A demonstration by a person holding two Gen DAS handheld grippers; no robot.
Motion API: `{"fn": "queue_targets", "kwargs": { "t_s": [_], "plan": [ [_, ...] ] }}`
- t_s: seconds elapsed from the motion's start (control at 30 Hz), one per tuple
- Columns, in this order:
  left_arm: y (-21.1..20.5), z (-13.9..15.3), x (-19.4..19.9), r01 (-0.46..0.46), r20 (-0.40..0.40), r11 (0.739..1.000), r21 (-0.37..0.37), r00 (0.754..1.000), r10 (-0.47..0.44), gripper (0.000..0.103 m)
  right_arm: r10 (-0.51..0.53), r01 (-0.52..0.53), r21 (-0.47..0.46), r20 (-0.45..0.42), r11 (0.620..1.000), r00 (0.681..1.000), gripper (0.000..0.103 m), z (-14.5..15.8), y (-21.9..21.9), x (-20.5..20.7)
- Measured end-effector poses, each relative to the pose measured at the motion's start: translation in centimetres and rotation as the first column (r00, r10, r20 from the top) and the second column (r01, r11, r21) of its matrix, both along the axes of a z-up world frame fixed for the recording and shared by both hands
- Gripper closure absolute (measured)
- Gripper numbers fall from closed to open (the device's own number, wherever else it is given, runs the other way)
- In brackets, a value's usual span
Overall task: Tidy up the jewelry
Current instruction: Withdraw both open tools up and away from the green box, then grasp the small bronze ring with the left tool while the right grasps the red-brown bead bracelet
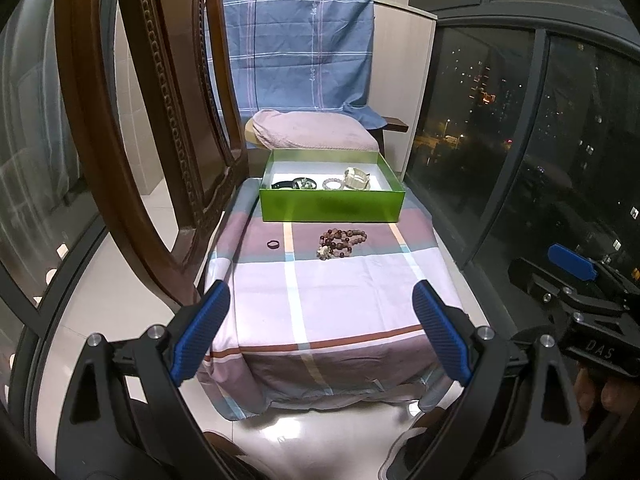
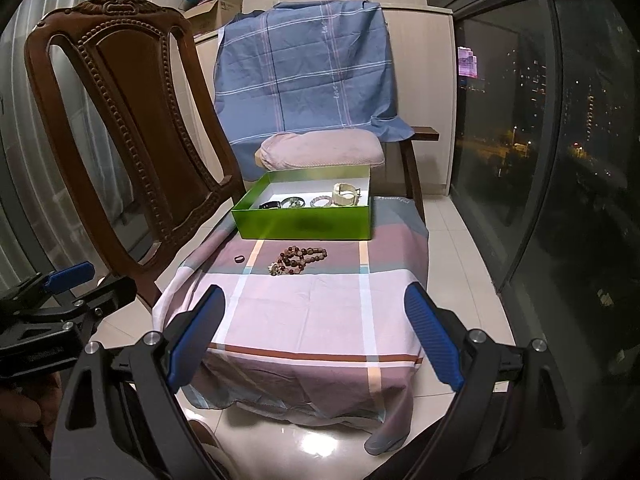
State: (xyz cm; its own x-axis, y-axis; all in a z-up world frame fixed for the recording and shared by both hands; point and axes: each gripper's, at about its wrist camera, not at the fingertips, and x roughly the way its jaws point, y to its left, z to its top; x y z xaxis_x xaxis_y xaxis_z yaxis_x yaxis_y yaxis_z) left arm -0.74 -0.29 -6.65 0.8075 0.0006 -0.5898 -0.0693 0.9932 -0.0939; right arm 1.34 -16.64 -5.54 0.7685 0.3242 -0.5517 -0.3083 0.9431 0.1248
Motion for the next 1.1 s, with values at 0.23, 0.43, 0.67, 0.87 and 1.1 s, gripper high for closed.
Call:
{"fn": "queue_targets", "kwargs": {
  "t_s": [0.23, 0.43, 0.67, 0.87, 1.1],
  "plan": [
    [0.1, -0.3, 0.2, 0.007, -0.009, 1.0, -0.002, 1.0, -0.007, 0.011, 0.006, -0.006, 0.001, -0.007, 1.0, 1.0, 0.014, -0.3, 0.3, 0.2],
    [0.0, -1.0, 0.7, 0.021, -0.023, 1.0, -0.013, 1.0, -0.021, 0.011, 0.007, -0.007, 0.007, -0.017, 1.0, 1.0, 0.014, -0.6, 0.3, 0.4],
    [1.5, -4.1, 5.1, 0.035, -0.1, 0.998, -0.048, 0.994, -0.04, 0.024, 0.014, -0.013, 0.018, -0.057, 1.0, 0.998, 0.014, -2.5, 0.2, 1.2],
    [3.7, -8.8, 13.4, -0.011, -0.223, 1.0, -0.005, 0.975, 0.009, 0.042, 0.028, -0.026, 0.022, -0.099, 0.999, 0.995, 0.014, -3.9, 0.2, 2.1],
    [6.0, -13.2, 21.4, -0.06, -0.327, 0.998, -0.001, 0.943, 0.056, 0.061, 0.053, -0.05, 0.025, -0.145, 0.998, 0.988, 0.014, -5.7, 0.2, 3.2]
  ]
}}
